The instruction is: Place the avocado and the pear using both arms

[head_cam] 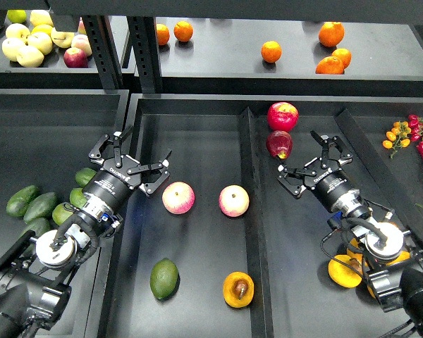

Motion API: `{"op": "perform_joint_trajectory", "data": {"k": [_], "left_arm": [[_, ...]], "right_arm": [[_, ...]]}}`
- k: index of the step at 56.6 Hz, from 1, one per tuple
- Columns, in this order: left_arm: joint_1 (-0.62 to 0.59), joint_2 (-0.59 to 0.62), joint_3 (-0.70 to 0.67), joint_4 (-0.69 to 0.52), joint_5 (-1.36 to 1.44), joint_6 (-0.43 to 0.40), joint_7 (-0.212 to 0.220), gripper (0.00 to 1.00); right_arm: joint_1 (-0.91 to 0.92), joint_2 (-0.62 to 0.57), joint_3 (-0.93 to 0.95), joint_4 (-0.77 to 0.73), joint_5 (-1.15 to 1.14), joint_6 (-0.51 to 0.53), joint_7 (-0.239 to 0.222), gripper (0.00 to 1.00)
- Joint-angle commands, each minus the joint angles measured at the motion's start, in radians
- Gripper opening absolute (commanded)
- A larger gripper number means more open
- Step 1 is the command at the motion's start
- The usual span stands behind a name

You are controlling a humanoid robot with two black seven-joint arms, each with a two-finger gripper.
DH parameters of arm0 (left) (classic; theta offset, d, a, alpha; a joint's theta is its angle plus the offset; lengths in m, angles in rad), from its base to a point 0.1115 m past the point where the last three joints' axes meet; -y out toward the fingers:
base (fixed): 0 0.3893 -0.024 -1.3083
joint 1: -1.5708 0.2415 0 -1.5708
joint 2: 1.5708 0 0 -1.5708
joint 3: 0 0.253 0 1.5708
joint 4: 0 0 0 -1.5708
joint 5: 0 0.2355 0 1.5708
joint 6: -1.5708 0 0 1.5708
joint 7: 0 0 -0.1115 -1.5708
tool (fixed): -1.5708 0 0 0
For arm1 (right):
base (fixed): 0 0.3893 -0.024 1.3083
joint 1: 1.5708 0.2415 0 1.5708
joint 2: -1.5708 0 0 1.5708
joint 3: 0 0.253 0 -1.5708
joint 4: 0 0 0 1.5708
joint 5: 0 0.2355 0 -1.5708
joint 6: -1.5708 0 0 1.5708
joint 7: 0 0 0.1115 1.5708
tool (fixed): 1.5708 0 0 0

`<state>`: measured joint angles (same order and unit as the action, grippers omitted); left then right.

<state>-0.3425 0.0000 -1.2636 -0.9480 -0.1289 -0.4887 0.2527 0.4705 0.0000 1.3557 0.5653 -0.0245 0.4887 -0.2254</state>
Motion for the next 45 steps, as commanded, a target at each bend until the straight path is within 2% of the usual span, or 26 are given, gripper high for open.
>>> {"op": "perform_joint_trajectory", "data": {"k": [1, 20, 30, 32, 33, 35, 40, 42, 45], "left_arm": [[0.000, 0.000, 0.000, 0.000, 0.000, 0.000, 0.000, 0.99], [-0.003, 0.000, -0.003, 0.003, 0.000, 0.000, -0.007, 1.00], [-0.016, 0.000, -0.007, 0.006, 0.002, 0.000, 0.016, 0.99], [-0.026, 0.000, -0.008, 0.006, 0.002, 0.000, 0.033, 0.99], [-0.048, 0.000, -0.010, 0.008, 0.002, 0.000, 0.078, 0.99], [-0.076, 0.000, -0.011, 0.009, 0.000, 0.000, 0.126, 0.99], [-0.153, 0.000, -0.002, 0.017, 0.000, 0.000, 0.207, 0.99], [-0.177, 0.000, 0.006, 0.023, -0.006, 0.000, 0.230, 0.99], [-0.216, 0.000, 0.019, 0.034, -0.011, 0.000, 0.236, 0.99]], "right_arm": [[-0.001, 0.000, 0.000, -0.001, 0.000, 0.000, 0.000, 1.00], [-0.001, 0.000, 0.002, -0.001, 0.002, 0.000, 0.008, 1.00], [-0.001, 0.000, -0.003, 0.004, 0.002, 0.000, 0.012, 1.00], [0.000, 0.000, -0.001, 0.005, 0.002, 0.000, 0.012, 1.00], [0.000, 0.000, -0.001, 0.005, 0.002, 0.000, 0.012, 1.00], [0.000, 0.000, 0.000, 0.005, 0.002, 0.000, 0.012, 1.00], [0.002, 0.000, 0.006, 0.007, 0.002, 0.000, 0.012, 1.00], [0.003, 0.000, 0.008, 0.007, 0.002, 0.000, 0.012, 1.00], [0.003, 0.000, 0.008, 0.008, 0.002, 0.000, 0.014, 1.00]]}}
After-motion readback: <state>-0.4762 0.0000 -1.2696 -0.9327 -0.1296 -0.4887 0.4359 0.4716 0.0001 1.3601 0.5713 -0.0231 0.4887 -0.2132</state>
